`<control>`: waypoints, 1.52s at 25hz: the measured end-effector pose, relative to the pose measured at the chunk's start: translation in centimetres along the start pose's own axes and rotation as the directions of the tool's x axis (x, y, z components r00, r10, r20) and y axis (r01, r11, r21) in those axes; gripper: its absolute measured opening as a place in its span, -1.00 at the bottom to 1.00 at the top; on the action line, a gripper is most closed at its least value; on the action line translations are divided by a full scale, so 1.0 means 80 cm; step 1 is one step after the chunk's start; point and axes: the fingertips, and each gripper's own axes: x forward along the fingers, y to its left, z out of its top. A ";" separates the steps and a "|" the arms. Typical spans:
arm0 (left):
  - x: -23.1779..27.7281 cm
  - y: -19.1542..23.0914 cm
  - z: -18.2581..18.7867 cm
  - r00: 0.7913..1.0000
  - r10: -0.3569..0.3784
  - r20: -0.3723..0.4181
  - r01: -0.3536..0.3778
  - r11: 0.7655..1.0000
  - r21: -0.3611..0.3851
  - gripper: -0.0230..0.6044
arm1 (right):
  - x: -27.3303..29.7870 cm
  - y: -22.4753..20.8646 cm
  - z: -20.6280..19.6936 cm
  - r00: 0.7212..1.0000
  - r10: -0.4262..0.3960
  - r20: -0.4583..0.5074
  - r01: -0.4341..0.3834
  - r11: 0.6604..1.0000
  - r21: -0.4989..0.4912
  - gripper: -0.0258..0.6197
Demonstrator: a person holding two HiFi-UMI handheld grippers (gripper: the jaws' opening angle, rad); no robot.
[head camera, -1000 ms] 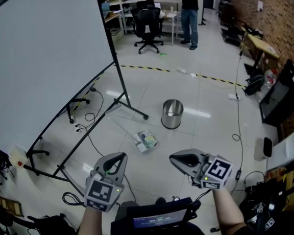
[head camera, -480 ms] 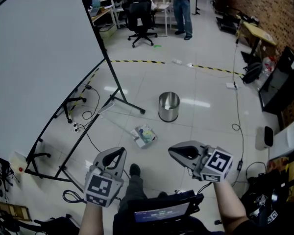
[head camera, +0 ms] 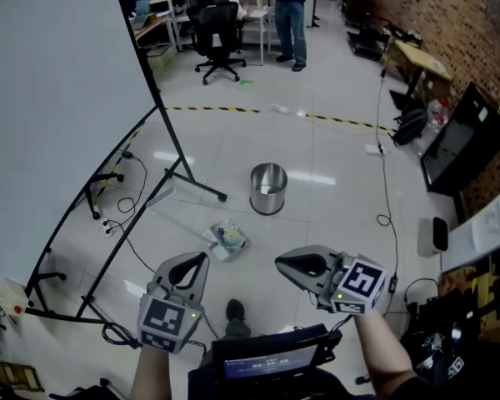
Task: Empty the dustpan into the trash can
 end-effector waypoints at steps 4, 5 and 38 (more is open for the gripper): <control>0.022 0.047 -0.002 1.000 0.006 0.024 -0.005 0.999 -0.043 -0.93 | 0.044 -0.027 0.016 0.999 0.012 -0.038 -0.013 0.999 -0.034 -0.87; 0.028 0.059 0.001 0.999 0.005 0.032 -0.004 0.999 -0.050 -0.93 | 0.055 -0.035 0.021 0.999 0.014 -0.044 -0.015 0.999 -0.037 -0.87; 0.169 0.283 0.050 0.930 0.368 0.005 -0.360 0.912 -0.196 -0.93 | 0.237 -0.281 0.090 0.905 0.419 -0.079 -0.423 0.905 -0.045 -0.87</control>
